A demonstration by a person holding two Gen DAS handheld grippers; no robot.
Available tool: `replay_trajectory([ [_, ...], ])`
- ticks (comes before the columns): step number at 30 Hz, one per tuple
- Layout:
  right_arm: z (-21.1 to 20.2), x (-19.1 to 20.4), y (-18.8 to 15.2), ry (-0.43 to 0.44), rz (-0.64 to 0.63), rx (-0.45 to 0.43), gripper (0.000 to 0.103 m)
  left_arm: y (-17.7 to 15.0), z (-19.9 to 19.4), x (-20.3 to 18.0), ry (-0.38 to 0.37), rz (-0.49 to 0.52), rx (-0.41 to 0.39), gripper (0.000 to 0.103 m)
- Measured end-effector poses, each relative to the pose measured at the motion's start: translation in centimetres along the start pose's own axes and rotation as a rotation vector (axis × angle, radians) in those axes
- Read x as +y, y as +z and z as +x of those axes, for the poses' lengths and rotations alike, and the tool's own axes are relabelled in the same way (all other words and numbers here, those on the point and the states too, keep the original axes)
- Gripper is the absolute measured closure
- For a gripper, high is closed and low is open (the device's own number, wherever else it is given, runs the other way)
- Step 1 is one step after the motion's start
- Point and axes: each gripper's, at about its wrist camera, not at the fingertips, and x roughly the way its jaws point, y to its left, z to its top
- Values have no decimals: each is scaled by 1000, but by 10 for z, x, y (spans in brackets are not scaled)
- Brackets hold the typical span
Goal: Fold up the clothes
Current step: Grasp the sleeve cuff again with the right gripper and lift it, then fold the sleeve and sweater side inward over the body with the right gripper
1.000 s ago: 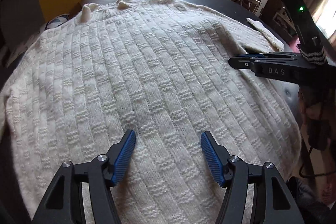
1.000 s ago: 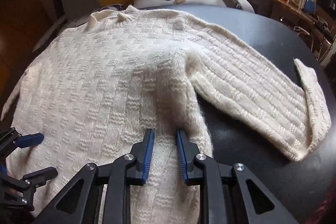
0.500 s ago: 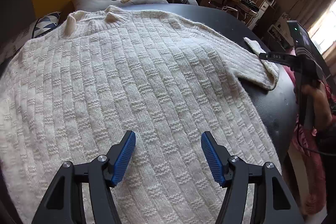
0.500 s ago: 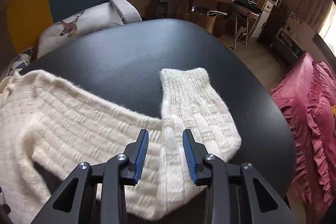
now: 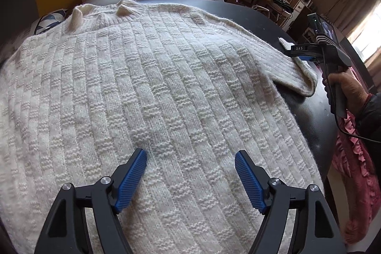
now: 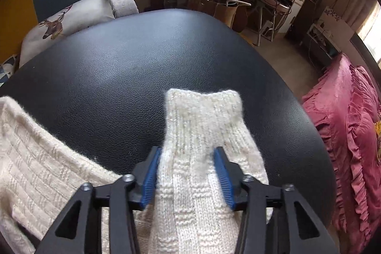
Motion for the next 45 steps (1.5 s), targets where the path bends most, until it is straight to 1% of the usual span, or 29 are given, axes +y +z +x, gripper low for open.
replay_trajectory([
  [1,-1,1,0,-3,-9,-5,85,0,0,0,2,4,1,26],
  [2,-4,-1,1,14,-2,-13,91,0,0,-1,5,7,1,26],
  [4,-17,-13,-1,57,32,-47,92,0,-1,1,0,8,1,26],
  [6,-41,-29,-7,86,70,-115,93,-1,-2,2,-7,6,-4,26],
  [7,-54,-38,-13,99,90,-147,93,-2,-2,2,-4,10,-6,26],
  [8,-66,-49,-21,116,110,-175,95,-2,-1,1,2,16,-8,26],
  [9,-75,-59,-30,127,126,-194,96,-3,-1,0,7,22,-9,25],
  [11,-88,-77,-48,121,151,-214,96,-5,-1,-5,23,40,-13,23],
  [14,-99,-92,-79,86,169,-217,96,-6,1,-10,50,67,-14,20],
  [17,-102,-92,-104,18,139,-211,96,-5,4,-12,63,75,-9,19],
  [20,-99,-94,-122,-17,130,-196,96,-4,4,-12,66,68,-3,18],
  [24,-95,-108,-145,-32,170,-168,96,-3,4,-13,73,67,5,18],
  [25,-95,-116,-151,-27,194,-154,94,-1,3,-13,74,68,11,18],
  [26,-95,-126,-158,-11,231,-136,90,0,2,-13,75,69,17,18],
  [27,-96,-136,-165,4,267,-119,89,3,-1,-12,69,63,17,18],
  [29,-98,-157,-179,35,341,-84,85,15,-15,-8,51,49,-24,20],
  [30,-102,-166,-185,34,371,-81,85,22,-23,-6,42,43,-49,20],
  [32,-120,-179,-191,3,390,-120,85,39,-40,-5,26,54,-112,20],
  [33,-130,-180,-190,2,382,-152,84,51,-45,-8,22,72,-134,20],
  [34,-137,-177,-183,25,361,-174,80,63,-47,-12,20,93,-151,20],
  [35,-141,-170,-172,61,331,-187,79,75,-49,-16,18,115,-168,20],
  [36,-141,-160,-162,94,294,-186,79,87,-52,-20,16,137,-185,20],
  [37,-137,-146,-151,123,250,-170,78,99,-51,-25,15,160,-194,23],
  [38,-134,-132,-140,152,205,-155,79,111,-49,-31,14,184,-197,28],
  [40,-123,-104,-129,194,130,-116,79,136,-40,-41,12,219,-196,34],
  [42,-108,-81,-121,193,86,-71,79,157,-26,-52,5,254,-180,37],
  [45,-85,-61,-114,151,37,-9,79,180,5,-72,-1,339,-125,41],
])
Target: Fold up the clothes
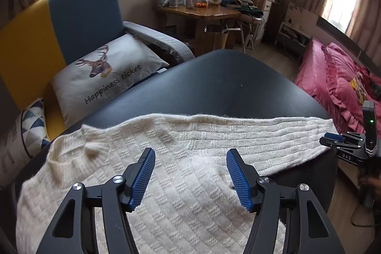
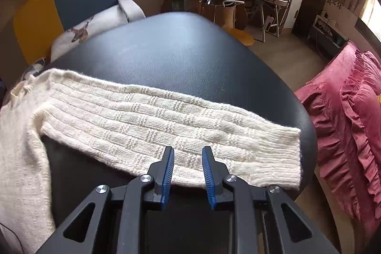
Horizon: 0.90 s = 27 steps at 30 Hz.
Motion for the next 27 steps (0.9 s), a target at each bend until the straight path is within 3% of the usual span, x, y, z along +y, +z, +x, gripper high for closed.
replay_trajectory([
  [3,23,-1,5,-46,-2,50,79,14,45,-13,-22,78,89,45],
  [5,30,-5,12,-59,10,45,79,20,78,-19,-46,116,162,61],
  [7,36,-8,22,-80,10,32,79,24,111,-22,-57,125,241,71],
  [8,41,-9,27,-100,3,20,79,26,128,-20,-44,108,275,71],
  [12,60,-13,49,-184,-16,-56,78,34,148,1,-76,-67,239,69],
  [16,71,-8,63,-230,-35,-88,78,32,139,5,-97,-111,210,69],
  [17,69,-8,65,-208,-22,-91,78,30,134,8,-106,-135,201,69],
  [20,55,-10,71,-61,60,-102,78,22,103,21,-107,-208,134,69],
  [21,48,-10,70,48,101,-107,77,18,91,24,-106,-223,109,69],
  [23,36,-1,61,374,193,-82,72,4,69,28,-110,-235,73,69],
  [25,44,26,49,665,235,50,72,-12,52,28,-136,-231,56,69],
  [26,49,41,43,758,250,108,72,-21,46,25,-146,-222,53,69],
  [27,54,58,37,799,260,156,72,-30,42,22,-144,-211,54,69],
])
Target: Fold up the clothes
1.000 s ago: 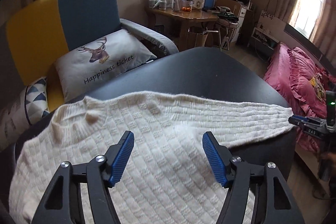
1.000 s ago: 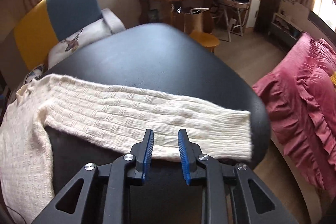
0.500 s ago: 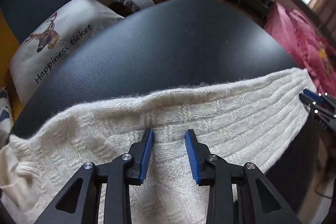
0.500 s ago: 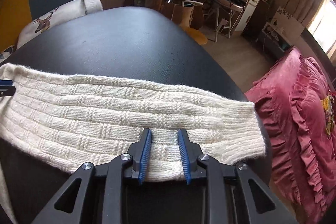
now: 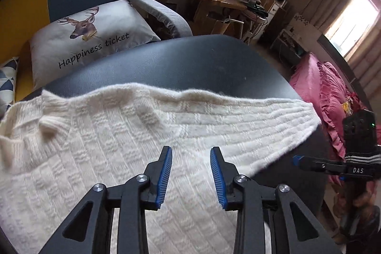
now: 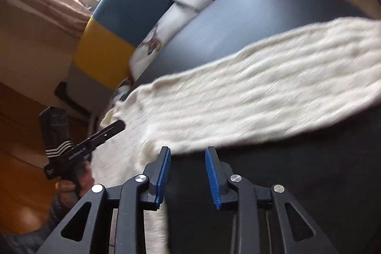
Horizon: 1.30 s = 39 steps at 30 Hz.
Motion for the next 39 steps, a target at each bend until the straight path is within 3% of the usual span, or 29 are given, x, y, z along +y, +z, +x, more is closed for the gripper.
replay_trajectory([
  [3,37,2,-20,79,148,43,71,-29,-2,-2,1,9,22,69],
  [5,56,0,-25,46,247,22,70,-44,0,0,-5,-6,36,69],
  [9,72,2,-18,84,340,-112,70,-65,10,9,-14,-38,68,68],
  [13,60,14,0,283,325,-275,68,-72,10,0,29,6,57,68],
  [14,54,16,5,273,313,-301,68,-72,10,-1,35,7,58,68],
  [17,40,19,12,47,249,-304,68,-68,7,-4,38,-5,51,68],
  [22,17,22,0,-179,178,-279,68,-57,-6,-22,-34,41,-11,68],
  [26,0,66,-11,-275,-85,-301,68,-56,11,-34,-60,65,31,68],
  [28,7,83,-5,-385,-211,-307,68,-59,23,-37,-68,68,59,67],
  [29,15,86,1,-450,-251,-286,68,-60,29,-39,-71,70,74,66],
  [32,61,55,20,-613,-218,-109,68,-62,31,-36,-101,22,71,59],
  [35,75,42,20,-691,-308,-139,71,-63,32,-31,-124,-26,63,59],
  [39,70,39,19,-691,-322,-177,71,-65,17,-21,-137,-108,50,60],
])
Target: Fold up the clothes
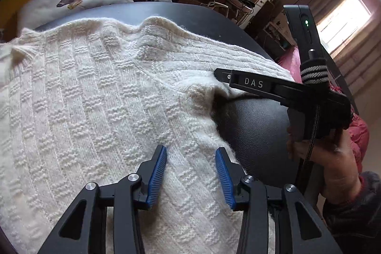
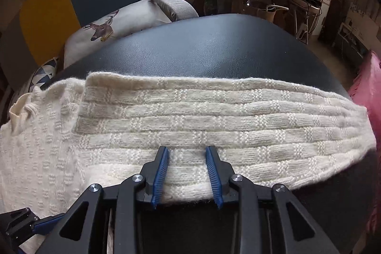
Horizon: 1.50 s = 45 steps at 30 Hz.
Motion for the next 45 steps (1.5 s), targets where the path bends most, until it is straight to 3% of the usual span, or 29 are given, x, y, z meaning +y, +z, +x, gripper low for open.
replay_trajectory([
  [3,-6,0,-3,-8,-24,-10,70,-13,-47,22,-26,-123,-81,61],
  [6,-28,14,-6,-8,-29,-44,69,-44,-109,57,48,-217,-181,60],
  [8,-46,42,-11,82,-38,-81,68,-75,-150,93,125,-320,-223,60],
  [15,-94,195,-79,485,-278,3,66,-248,-306,240,475,-804,-389,60],
  [19,-114,292,-130,602,-460,70,64,-354,-387,303,665,-1064,-483,60],
  [21,-118,329,-144,610,-532,94,64,-392,-417,325,707,-1160,-508,59],
  [23,-120,360,-157,619,-587,116,64,-414,-436,347,660,-1224,-538,54],
  [26,-124,384,-168,620,-623,134,64,-420,-446,374,600,-1237,-564,51],
  [30,-122,399,-172,589,-635,145,64,-404,-440,406,526,-1211,-568,49],
  [35,-115,405,-169,560,-628,155,64,-374,-426,423,548,-1128,-512,26],
  [38,-116,407,-167,557,-626,150,64,-359,-420,426,616,-1048,-430,21],
  [39,-115,408,-166,557,-625,147,64,-352,-415,423,662,-1011,-397,24],
  [40,-114,409,-164,556,-625,144,64,-346,-410,421,707,-973,-365,48],
  [41,-113,411,-162,554,-626,141,64,-343,-409,420,717,-958,-360,84],
  [42,-112,412,-159,551,-626,138,64,-342,-409,419,702,-960,-373,91],
  [45,-108,413,-144,536,-626,114,64,-338,-421,411,721,-957,-462,93],
])
